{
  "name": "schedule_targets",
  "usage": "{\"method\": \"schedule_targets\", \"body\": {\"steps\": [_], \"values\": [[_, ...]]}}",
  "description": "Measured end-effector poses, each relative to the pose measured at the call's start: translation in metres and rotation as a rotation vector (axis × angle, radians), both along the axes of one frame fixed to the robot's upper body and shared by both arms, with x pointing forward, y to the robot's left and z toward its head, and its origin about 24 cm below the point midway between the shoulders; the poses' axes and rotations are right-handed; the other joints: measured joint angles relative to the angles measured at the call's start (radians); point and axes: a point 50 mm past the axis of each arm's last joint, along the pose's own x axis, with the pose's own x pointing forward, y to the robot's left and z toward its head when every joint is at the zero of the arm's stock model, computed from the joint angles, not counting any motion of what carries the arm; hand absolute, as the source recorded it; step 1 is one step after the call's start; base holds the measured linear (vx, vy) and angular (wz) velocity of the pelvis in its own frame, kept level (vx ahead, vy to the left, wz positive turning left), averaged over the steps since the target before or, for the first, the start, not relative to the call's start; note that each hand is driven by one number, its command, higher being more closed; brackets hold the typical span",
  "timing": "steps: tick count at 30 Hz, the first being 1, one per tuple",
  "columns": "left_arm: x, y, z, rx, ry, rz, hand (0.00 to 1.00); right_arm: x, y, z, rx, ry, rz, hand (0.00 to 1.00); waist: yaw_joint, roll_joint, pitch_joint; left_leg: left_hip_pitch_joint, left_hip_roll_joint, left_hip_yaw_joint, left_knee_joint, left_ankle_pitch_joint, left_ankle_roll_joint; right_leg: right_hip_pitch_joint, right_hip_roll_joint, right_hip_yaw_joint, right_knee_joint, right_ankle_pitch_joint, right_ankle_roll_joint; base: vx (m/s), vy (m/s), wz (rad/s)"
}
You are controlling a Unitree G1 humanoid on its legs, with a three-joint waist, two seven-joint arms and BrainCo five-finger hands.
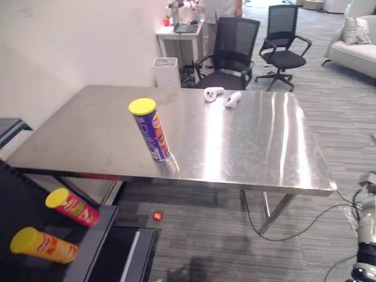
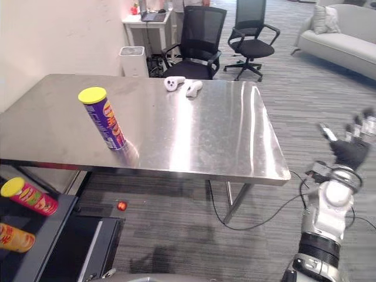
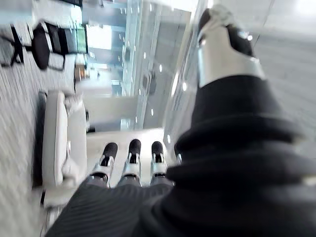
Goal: Put the gum and the chips on the shelf.
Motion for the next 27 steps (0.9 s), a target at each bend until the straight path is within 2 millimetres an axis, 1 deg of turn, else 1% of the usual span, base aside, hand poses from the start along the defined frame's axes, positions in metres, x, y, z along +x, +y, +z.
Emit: {"method": "schedule_targets", "body": {"steps": [2, 4, 6, 7, 8, 9, 10, 11, 12, 14, 15, 18, 21, 22, 27], "values": [[-0.001, 0.0, 0.0, -0.003, -0.001, -0.002, 0.0, 0.009, 0.021, -0.006, -0.008, 0.018, 0.11, 0.0, 0.021, 0.0, 0.002, -0.006, -0.002, -0.02, -0.004, 0.004, 0.002, 0.009, 0.0, -0.02, -0.005, 0.0, 0.0, -0.02, -0.021, 0.27], [-0.001, 0.0, 0.001, 0.0, -0.005, -0.007, 0.0, 0.015, 0.033, -0.01, -0.014, 0.038, 0.175, 0.0, 0.029, -0.002, 0.004, -0.016, -0.006, -0.039, -0.005, 0.008, 0.005, 0.014, -0.001, -0.039, -0.008, 0.0, 0.0, -0.02, -0.014, 0.31], [-0.001, -0.001, 0.001, 0.0, -0.006, -0.017, 0.0, 0.026, 0.053, -0.011, -0.016, 0.041, 0.26, 0.0, 0.049, 0.004, 0.023, -0.025, -0.01, -0.062, -0.006, 0.014, 0.008, 0.018, -0.003, -0.061, -0.008, -0.001, 0.0, -0.03, -0.009, 0.32], [-0.002, -0.001, 0.001, -0.001, -0.005, -0.017, 0.0, 0.028, 0.057, -0.012, -0.015, 0.042, 0.275, 0.0, 0.049, 0.002, 0.027, -0.033, -0.012, -0.074, -0.006, 0.018, 0.009, 0.017, -0.004, -0.072, -0.008, -0.001, 0.0, -0.03, -0.006, 0.37], [-0.001, 0.0, 0.001, 0.0, -0.007, -0.018, 0.0, 0.032, 0.064, -0.011, -0.012, 0.038, 0.3, 0.0, 0.052, 0.008, 0.036, -0.045, -0.014, -0.092, -0.006, 0.024, 0.011, 0.019, -0.005, -0.091, -0.008, -0.001, 0.0, -0.02, -0.011, 0.5], [-0.001, 0.0, 0.001, 0.001, -0.007, -0.018, 0.0, 0.036, 0.07, -0.008, -0.019, 0.034, 0.329, 0.0, 0.056, 0.0, 0.049, -0.06, -0.016, -0.109, -0.006, 0.031, 0.013, 0.016, -0.004, -0.11, -0.008, -0.001, 0.0, -0.02, -0.011, 0.45], [-0.001, 0.0, 0.001, 0.002, -0.008, -0.018, 0.0, 0.038, 0.073, -0.006, -0.023, 0.029, 0.341, 0.0, 0.06, 0.005, 0.053, -0.064, -0.016, -0.116, -0.005, 0.033, 0.014, 0.016, -0.004, -0.116, -0.008, -0.001, 0.0, -0.01, -0.008, 0.42], [-0.001, 0.001, 0.001, 0.006, -0.01, -0.016, 0.0, 0.043, 0.079, -0.002, -0.031, 0.015, 0.365, 0.0, 0.064, 0.003, 0.064, -0.074, -0.018, -0.132, -0.006, 0.039, 0.015, 0.018, -0.004, -0.133, -0.008, -0.001, 0.0, 0.0, -0.003, 0.32], [-0.001, 0.003, 0.002, 0.009, -0.009, -0.017, 0.0, 0.048, 0.083, 0.002, -0.034, 0.007, 0.381, 0.0, 0.076, -0.003, 0.073, -0.08, -0.019, -0.141, -0.005, 0.042, 0.016, 0.018, -0.003, -0.143, -0.008, -0.001, 0.0, 0.0, -0.002, 0.32], [-0.001, 0.004, 0.002, 0.013, -0.012, -0.017, 0.0, 0.054, 0.085, 0.003, -0.028, 0.008, 0.387, 0.0, 0.088, -0.011, 0.081, -0.089, -0.021, -0.158, -0.003, 0.045, 0.017, 0.019, -0.003, -0.158, -0.009, -0.001, 0.0, 0.02, 0.004, 0.25], [0.0, 0.005, 0.003, 0.016, -0.017, -0.016, 0.0, 0.057, 0.088, 0.004, -0.025, 0.009, 0.391, 0.0, 0.105, -0.014, 0.088, -0.09, -0.023, -0.162, -0.003, 0.045, 0.017, 0.022, -0.003, -0.162, -0.009, -0.001, 0.0, 0.03, 0.007, 0.21], [0.0, 0.004, 0.003, 0.017, -0.017, -0.013, 0.0, 0.064, 0.094, 0.005, -0.016, 0.011, 0.408, 0.0, 0.111, -0.015, 0.1, -0.097, -0.028, -0.19, -0.004, 0.049, 0.019, 0.035, -0.003, -0.191, -0.01, -0.001, 0.0, 0.03, 0.008, 0.29], [0.001, 0.005, 0.003, 0.019, -0.019, -0.011, 0.0, 0.073, 0.102, 0.006, 0.03, -0.004, 0.418, 0.0, 0.113, -0.014, 0.116, -0.108, -0.03, -0.207, -0.004, 0.055, 0.019, 0.034, -0.003, -0.206, -0.011, -0.001, 0.0, 0.02, 0.008, 0.19], [0.004, 0.005, 0.004, 0.023, -0.034, -0.012, 0.0, 0.076, 0.103, 0.006, 0.04, 0.002, 0.411, 0.0, 0.131, -0.013, 0.13, -0.114, -0.031, -0.209, -0.006, 0.056, 0.019, 0.031, -0.003, -0.21, -0.011, -0.001, 0.0, 0.0, 0.012, 0.03], [0.007, 0.006, 0.005, 0.028, -0.045, -0.011, 0.0, 0.084, 0.109, 0.006, 0.053, 0.023, 0.414, 0.0, 0.134, -0.015, 0.139, -0.141, -0.025, -0.234, 0.0, 0.071, 0.021, 0.021, -0.001, -0.225, -0.006, -0.001, -0.001, 0.02, 0.0, 0.14]]}}
